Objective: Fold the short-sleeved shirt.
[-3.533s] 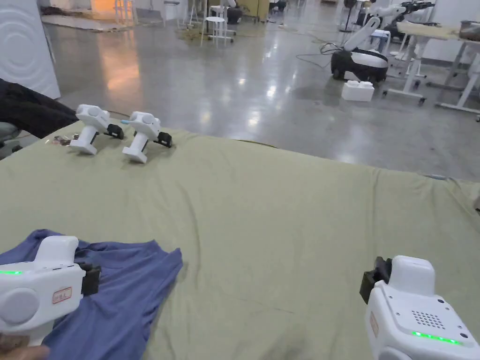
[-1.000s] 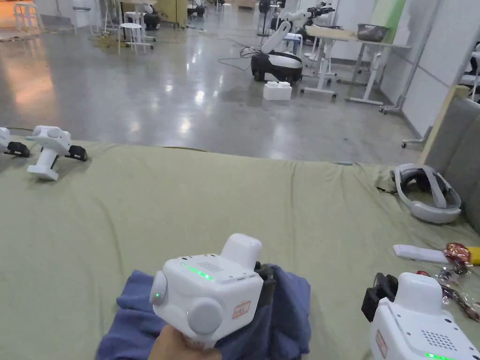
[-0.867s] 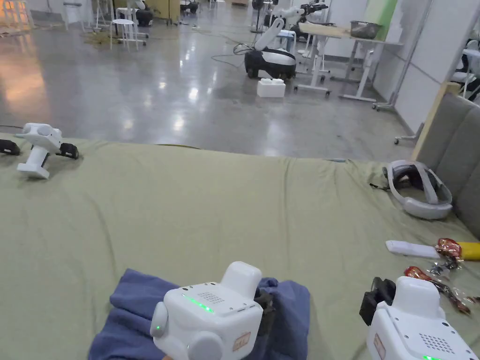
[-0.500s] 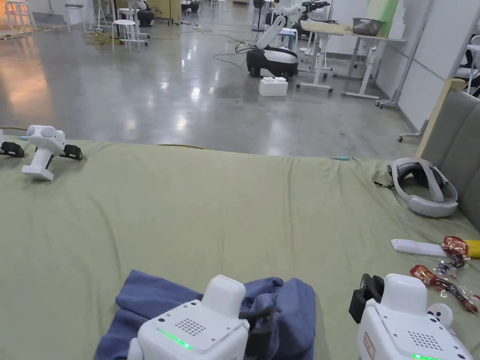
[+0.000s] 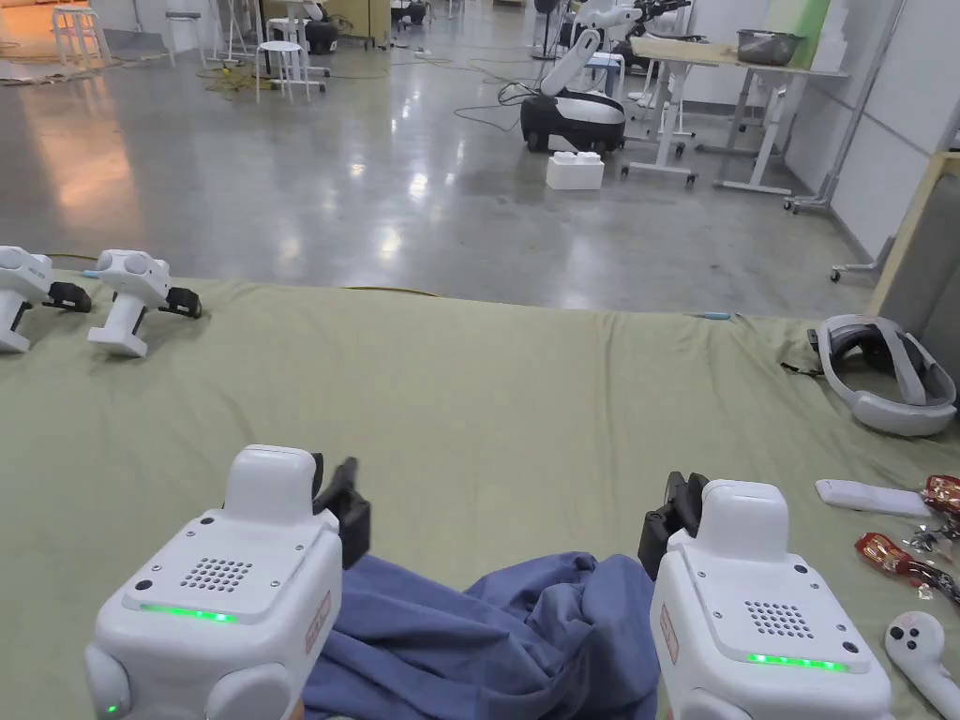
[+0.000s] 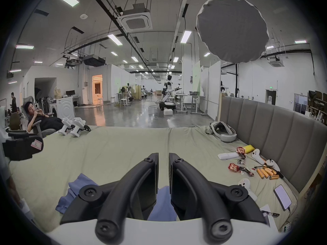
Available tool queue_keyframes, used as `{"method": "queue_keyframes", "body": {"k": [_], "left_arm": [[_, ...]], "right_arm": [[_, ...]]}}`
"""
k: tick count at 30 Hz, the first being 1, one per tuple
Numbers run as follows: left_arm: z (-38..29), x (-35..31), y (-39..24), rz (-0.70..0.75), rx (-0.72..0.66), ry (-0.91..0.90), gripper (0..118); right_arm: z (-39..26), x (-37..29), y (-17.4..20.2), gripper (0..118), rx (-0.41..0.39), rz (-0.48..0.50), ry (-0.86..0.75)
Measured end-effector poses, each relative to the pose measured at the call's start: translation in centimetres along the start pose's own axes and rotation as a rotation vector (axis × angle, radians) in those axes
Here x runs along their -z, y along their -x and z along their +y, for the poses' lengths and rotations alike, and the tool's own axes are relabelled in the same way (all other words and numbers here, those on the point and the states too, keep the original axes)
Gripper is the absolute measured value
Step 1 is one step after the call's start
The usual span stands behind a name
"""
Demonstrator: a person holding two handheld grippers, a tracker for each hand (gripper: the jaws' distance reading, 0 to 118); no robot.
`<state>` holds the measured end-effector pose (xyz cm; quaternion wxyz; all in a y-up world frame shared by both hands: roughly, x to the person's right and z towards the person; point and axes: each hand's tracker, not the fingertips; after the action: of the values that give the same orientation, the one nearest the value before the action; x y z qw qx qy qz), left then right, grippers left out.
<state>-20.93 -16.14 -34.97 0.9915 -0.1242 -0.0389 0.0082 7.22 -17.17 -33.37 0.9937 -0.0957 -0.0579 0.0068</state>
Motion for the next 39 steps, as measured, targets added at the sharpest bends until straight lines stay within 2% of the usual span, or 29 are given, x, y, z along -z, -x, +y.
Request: {"method": "queue_keyframes", "body": {"k": [1, 2, 3, 10, 13, 16, 24, 25, 29, 34, 39], "left_arm": [[-0.1, 0.2, 0.0, 0.051, 0.007, 0.007, 13], [-0.1, 0.3, -0.1, 0.069, 0.003, -0.001, 3], [0.1, -0.8, 2.1, 0.04, -0.004, -0.001, 2], [-0.7, -0.3, 4.7, 0.067, -0.065, 0.042, 1], [-1.6, 0.7, 6.1, 0.061, -0.132, 0.129, 1], [-2.7, 2.9, 7.9, 0.019, -0.168, 0.294, 1], [-4.8, 13.2, 11.4, -0.024, -0.133, 0.565, 2], [-5.0, 14.8, 11.6, -0.016, -0.131, 0.606, 11], [-5.4, 19.1, 11.7, -0.013, -0.134, 0.681, 71], [-7.6, 23.7, 11.3, -0.01, -0.1, 0.816, 71], [-9.5, 24.8, 10.0, 0.021, -0.085, 0.891, 71]], "right_arm": [[0.1, -0.1, 0.3, 15, -0.001, 0.003, -0.012], [0.2, -0.2, 0.5, 15, 0.001, 0.008, -0.017], [0.3, -0.2, 0.6, 15, 0.001, 0.011, -0.022], [0.6, -0.1, 1.1, 15, 0.008, 0.021, -0.033], [0.4, 0.2, 1.0, 15, 0.007, 0.024, -0.018], [-0.1, 0.6, 0.7, 15, 0.005, 0.024, 0.003], [-1.2, 2.3, -0.3, 15, 0.001, 0.011, 0.062], [-1.4, 2.7, -0.4, 15, 0.0, 0.008, 0.071], [-2.0, 3.9, -1.1, 15, -0.008, -0.006, 0.108], [-3.2, 5.5, -2.3, 15, -0.021, -0.028, 0.156], [-4.4, 6.7, -3.6, 15, -0.017, -0.054, 0.203]]}}
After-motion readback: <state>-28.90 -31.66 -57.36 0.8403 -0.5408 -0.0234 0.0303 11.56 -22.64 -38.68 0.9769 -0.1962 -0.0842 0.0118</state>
